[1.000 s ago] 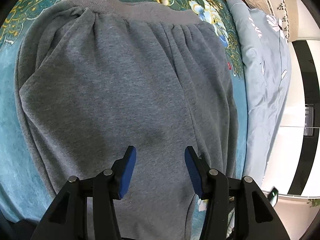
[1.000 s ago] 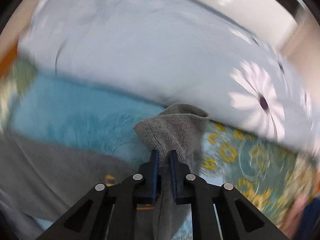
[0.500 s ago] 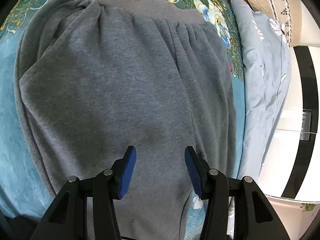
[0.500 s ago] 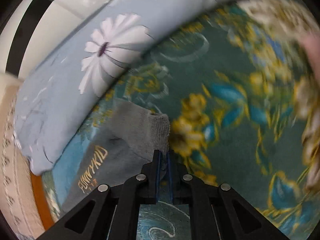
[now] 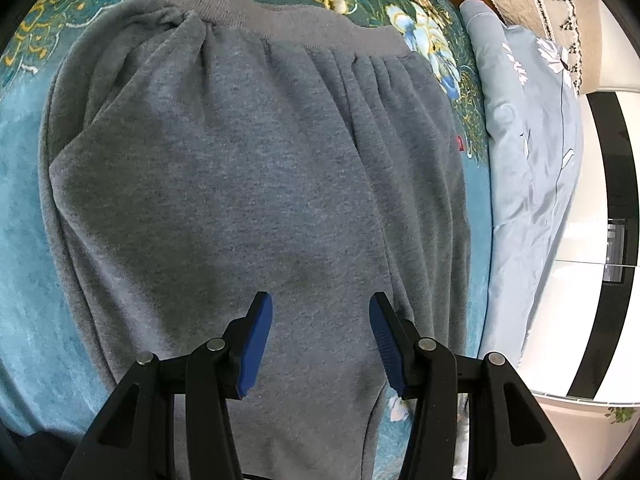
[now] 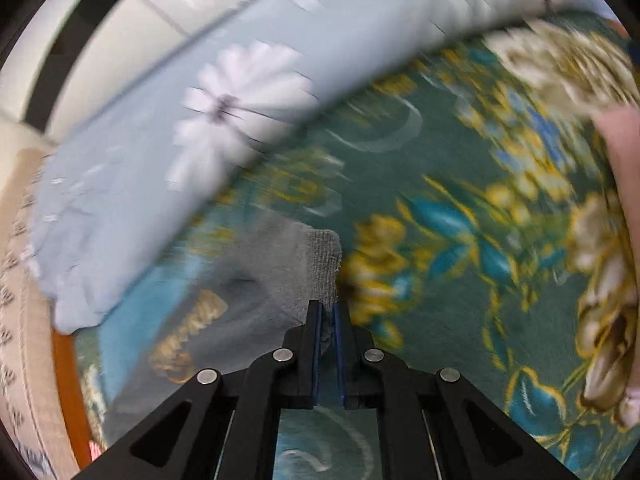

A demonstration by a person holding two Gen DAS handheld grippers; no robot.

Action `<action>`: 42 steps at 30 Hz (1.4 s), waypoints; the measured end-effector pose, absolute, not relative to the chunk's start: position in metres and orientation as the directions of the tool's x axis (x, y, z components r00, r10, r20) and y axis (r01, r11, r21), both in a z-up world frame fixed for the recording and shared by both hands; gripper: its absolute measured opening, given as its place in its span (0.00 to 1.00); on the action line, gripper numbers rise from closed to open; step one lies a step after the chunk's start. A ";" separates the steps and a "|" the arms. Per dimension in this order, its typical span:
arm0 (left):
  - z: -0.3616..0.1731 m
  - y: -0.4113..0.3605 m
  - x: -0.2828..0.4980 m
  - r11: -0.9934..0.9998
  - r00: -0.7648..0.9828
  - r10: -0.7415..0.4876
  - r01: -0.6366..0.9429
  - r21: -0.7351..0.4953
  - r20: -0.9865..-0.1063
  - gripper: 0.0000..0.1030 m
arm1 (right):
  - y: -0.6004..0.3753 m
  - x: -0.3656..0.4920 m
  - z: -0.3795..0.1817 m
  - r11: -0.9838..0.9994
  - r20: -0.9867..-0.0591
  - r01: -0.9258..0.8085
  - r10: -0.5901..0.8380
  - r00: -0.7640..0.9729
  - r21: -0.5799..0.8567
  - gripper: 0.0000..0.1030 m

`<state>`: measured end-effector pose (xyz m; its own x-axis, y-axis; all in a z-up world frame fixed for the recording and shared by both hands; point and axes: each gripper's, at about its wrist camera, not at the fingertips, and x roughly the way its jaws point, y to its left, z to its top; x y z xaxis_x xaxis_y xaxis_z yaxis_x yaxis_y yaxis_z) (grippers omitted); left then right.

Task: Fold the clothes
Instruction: 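Lay the leg cuff down with the right gripper and open it, then grasp the ribbed leg cuffs with the right gripper while the left gripper moves to the waistband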

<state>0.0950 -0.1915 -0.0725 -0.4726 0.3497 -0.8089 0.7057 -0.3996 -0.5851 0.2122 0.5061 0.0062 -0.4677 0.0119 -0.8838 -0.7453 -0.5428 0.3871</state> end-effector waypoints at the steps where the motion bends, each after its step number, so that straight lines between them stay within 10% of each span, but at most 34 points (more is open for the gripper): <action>1: -0.074 -0.192 0.095 -0.396 -0.472 0.353 0.707 -0.586 -0.808 0.50 | 0.505 0.213 0.003 -0.540 -0.890 -0.753 0.018 -0.456 0.375 0.06; 16: -0.079 -0.216 0.127 -0.238 -0.562 0.460 0.668 -0.705 -0.688 0.50 | 0.461 0.216 0.060 -0.718 -0.905 -0.645 0.048 -0.422 0.263 0.21; 31: 0.071 -0.302 0.101 -0.263 -0.717 0.492 0.417 -0.870 -0.493 0.52 | 0.422 0.328 0.090 -0.678 -0.858 -0.617 -0.040 -0.512 0.399 0.30; 42: 0.103 -0.397 0.153 -0.420 -0.676 0.422 0.444 -0.791 -0.604 0.53 | 0.409 0.384 0.092 -0.628 -0.870 -0.665 -0.041 -0.491 0.405 0.30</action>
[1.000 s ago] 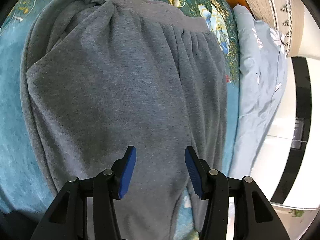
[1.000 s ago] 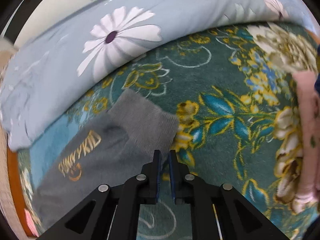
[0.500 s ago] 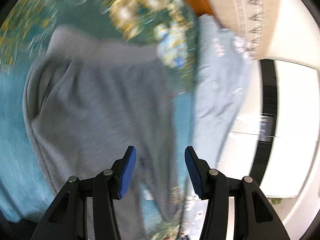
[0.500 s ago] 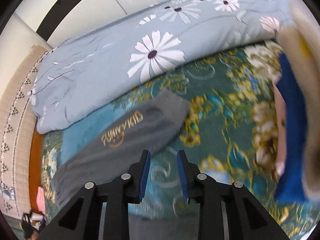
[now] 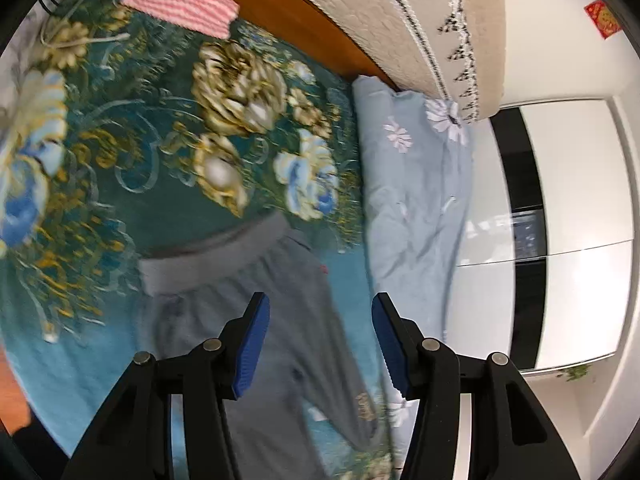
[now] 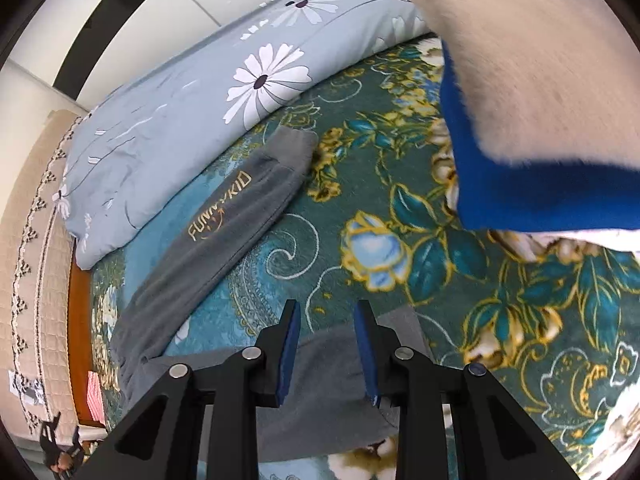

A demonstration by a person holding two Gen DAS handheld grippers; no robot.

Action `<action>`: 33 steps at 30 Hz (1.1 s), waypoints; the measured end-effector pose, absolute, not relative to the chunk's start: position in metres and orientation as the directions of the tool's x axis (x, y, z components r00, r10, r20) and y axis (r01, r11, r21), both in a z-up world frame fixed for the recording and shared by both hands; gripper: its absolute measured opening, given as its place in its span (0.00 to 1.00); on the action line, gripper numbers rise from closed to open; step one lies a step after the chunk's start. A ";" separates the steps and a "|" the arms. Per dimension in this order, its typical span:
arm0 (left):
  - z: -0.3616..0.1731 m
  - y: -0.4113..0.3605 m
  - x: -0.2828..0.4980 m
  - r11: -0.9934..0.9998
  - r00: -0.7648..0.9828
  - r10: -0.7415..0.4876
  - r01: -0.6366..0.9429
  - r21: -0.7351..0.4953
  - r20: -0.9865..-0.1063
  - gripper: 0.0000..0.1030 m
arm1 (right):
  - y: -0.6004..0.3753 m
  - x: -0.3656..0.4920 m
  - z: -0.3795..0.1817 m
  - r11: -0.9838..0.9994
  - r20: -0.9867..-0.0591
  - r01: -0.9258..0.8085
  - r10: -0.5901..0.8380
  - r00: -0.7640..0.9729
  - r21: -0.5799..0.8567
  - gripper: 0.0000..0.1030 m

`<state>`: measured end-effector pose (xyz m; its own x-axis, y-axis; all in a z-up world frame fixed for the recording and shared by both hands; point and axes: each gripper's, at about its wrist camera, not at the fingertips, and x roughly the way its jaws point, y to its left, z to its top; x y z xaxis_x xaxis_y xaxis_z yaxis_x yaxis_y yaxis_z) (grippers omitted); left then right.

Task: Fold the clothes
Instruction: 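Grasp the ribbed leg cuffs with the right gripper while the left gripper moves to the waistband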

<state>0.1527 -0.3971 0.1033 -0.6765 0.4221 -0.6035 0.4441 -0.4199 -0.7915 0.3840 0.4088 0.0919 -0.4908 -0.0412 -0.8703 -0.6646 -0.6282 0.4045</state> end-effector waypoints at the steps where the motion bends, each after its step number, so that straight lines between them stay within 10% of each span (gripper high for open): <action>1: 0.102 -0.403 0.156 -0.423 -0.668 0.425 0.450 -0.787 -0.611 0.53 | 0.407 0.385 0.093 -0.627 -0.872 -0.667 -0.040 -0.489 0.403 0.30; 11: 0.116 -0.417 0.178 -0.495 -0.624 0.402 0.468 -0.732 -0.671 0.53 | 0.378 0.387 0.089 -0.631 -0.889 -0.668 -0.078 -0.452 0.395 0.30; 33: -0.039 -0.358 0.203 -0.626 -0.335 0.314 0.630 -0.459 -0.888 0.53 | 0.380 0.475 -0.021 -0.278 -0.869 -0.827 -0.244 -0.430 0.488 0.39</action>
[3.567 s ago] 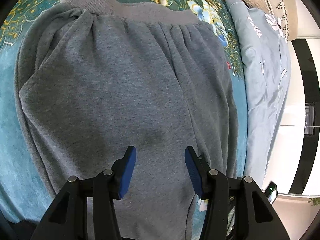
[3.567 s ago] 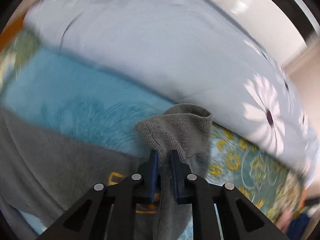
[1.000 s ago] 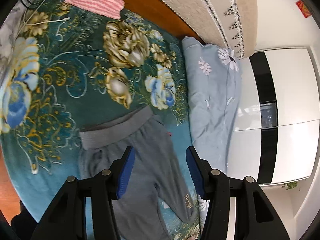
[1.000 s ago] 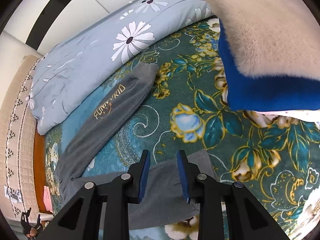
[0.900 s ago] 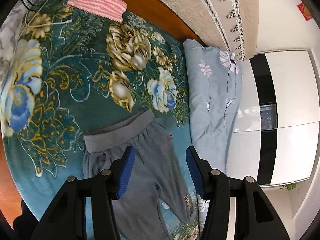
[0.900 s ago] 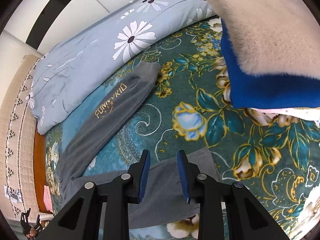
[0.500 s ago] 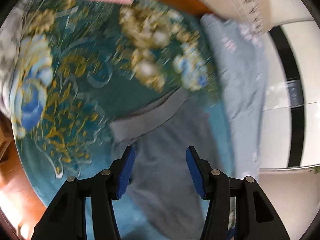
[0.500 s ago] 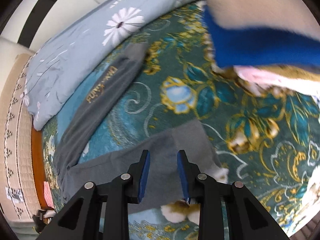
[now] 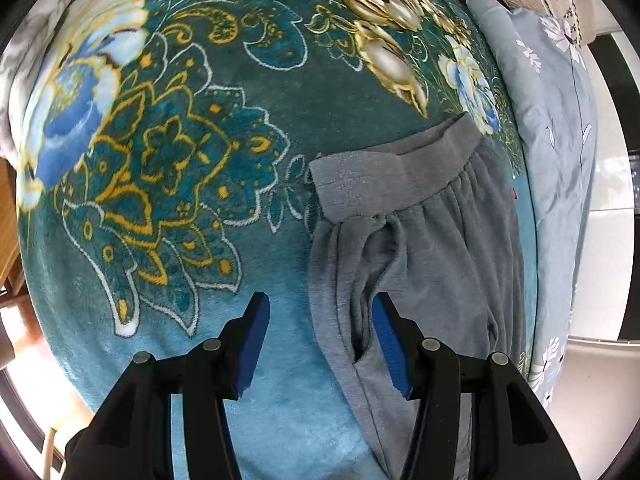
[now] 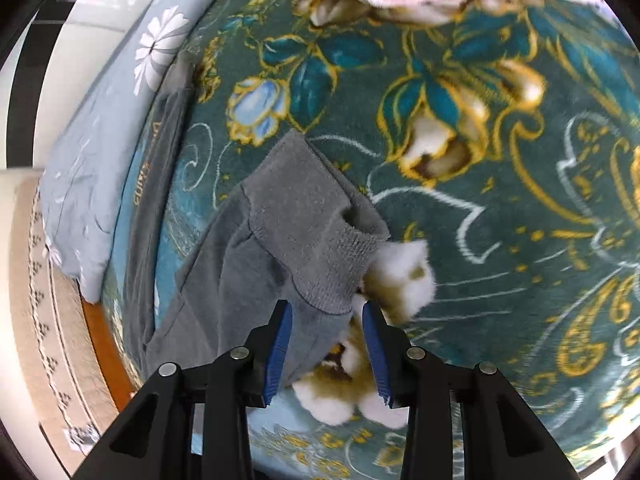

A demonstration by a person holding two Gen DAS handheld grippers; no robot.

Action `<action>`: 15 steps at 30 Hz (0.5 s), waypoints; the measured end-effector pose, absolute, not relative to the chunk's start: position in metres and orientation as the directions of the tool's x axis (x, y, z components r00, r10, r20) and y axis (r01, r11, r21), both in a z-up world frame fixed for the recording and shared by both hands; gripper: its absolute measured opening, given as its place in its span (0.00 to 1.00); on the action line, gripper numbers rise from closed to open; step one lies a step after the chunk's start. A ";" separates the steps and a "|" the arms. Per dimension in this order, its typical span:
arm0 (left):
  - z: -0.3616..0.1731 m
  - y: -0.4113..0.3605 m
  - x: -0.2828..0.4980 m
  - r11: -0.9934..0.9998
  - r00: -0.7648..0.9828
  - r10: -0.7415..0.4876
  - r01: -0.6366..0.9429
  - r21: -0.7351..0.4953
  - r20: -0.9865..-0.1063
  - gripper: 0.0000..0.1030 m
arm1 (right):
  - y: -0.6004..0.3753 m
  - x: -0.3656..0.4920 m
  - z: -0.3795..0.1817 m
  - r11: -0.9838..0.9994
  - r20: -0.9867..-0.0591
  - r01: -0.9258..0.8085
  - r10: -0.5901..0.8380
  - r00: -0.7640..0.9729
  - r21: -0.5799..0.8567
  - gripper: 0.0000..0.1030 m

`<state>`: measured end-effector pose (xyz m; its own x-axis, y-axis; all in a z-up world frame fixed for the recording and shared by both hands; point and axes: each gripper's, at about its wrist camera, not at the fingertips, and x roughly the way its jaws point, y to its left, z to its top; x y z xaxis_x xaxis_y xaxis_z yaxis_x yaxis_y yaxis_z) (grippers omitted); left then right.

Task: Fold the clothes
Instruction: 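Grasp the ribbed leg cuffs with the right gripper while the left gripper moves to the waistband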

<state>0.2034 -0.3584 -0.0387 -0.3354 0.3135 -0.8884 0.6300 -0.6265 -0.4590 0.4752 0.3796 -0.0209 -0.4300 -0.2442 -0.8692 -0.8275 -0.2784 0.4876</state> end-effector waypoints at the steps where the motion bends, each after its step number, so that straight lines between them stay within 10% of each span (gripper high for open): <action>1: -0.040 -0.358 0.204 -0.625 -0.338 0.314 0.629 -0.462 -0.887 0.53 | 0.378 0.475 -0.024 -0.266 -0.869 -0.832 -0.246 -0.430 0.487 0.39; 5: -0.041 -0.356 0.206 -0.623 -0.341 0.321 0.627 -0.468 -0.884 0.53 | 0.371 0.474 -0.029 -0.235 -0.876 -0.851 -0.247 -0.415 0.470 0.36; 8: -0.043 -0.353 0.205 -0.621 -0.339 0.327 0.626 -0.471 -0.882 0.53 | 0.369 0.472 -0.027 -0.230 -0.883 -0.861 -0.245 -0.400 0.454 0.12; 15: -0.049 -0.350 0.204 -0.620 -0.317 0.316 0.645 -0.447 -0.895 0.52 | 0.381 0.471 0.015 -0.324 -0.906 -0.847 -0.171 -0.386 0.422 0.09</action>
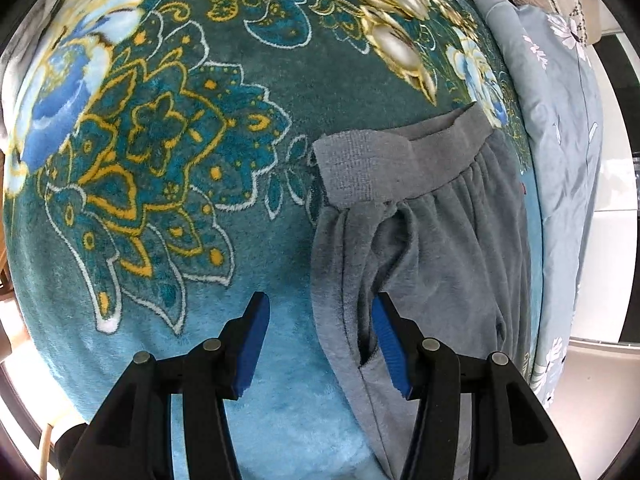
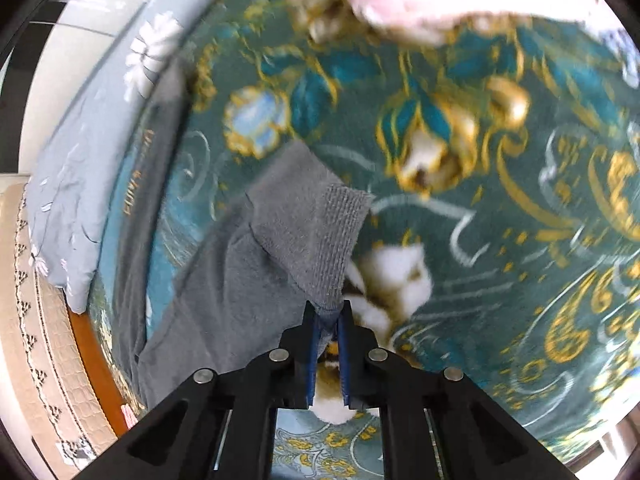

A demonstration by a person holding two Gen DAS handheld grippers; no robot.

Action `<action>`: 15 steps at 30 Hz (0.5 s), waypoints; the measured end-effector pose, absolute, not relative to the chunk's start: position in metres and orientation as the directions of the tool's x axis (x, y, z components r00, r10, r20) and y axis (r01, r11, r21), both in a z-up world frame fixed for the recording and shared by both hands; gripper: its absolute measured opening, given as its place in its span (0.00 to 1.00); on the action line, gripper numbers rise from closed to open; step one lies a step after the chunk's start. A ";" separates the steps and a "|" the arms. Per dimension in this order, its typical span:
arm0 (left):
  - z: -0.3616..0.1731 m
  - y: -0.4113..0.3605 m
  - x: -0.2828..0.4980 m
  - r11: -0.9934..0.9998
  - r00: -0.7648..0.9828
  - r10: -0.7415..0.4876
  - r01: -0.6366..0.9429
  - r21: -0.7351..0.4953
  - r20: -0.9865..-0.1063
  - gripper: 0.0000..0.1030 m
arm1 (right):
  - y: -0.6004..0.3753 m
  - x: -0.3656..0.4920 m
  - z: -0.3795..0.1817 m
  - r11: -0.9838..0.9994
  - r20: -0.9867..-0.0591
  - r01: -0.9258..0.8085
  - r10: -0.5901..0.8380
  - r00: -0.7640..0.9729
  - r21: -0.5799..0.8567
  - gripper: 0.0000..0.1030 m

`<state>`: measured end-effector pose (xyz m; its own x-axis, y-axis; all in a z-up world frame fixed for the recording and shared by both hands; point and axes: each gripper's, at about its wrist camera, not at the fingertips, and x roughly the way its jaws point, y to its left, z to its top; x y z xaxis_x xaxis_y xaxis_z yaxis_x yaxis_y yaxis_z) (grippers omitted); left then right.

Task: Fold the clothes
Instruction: 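Grasp the ribbed leg cuffs with the right gripper while the left gripper moves to the waistband, then grasp the waistband edge with the left gripper while the right gripper holds the cuffs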

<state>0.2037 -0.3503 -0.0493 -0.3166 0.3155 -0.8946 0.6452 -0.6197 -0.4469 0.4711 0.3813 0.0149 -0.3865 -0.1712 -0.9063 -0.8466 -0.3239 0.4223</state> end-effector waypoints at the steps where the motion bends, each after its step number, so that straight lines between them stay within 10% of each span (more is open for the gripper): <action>1: -0.050 -0.350 0.204 -0.618 -0.317 0.312 0.649 -0.444 -0.896 0.52 | 0.383 0.472 0.017 -0.327 -0.909 -0.849 -0.164 -0.383 0.416 0.09; 15: -0.035 -0.339 0.200 -0.645 -0.337 0.254 0.639 -0.418 -0.907 0.05 | 0.387 0.470 0.038 -0.332 -0.896 -0.833 -0.138 -0.421 0.442 0.09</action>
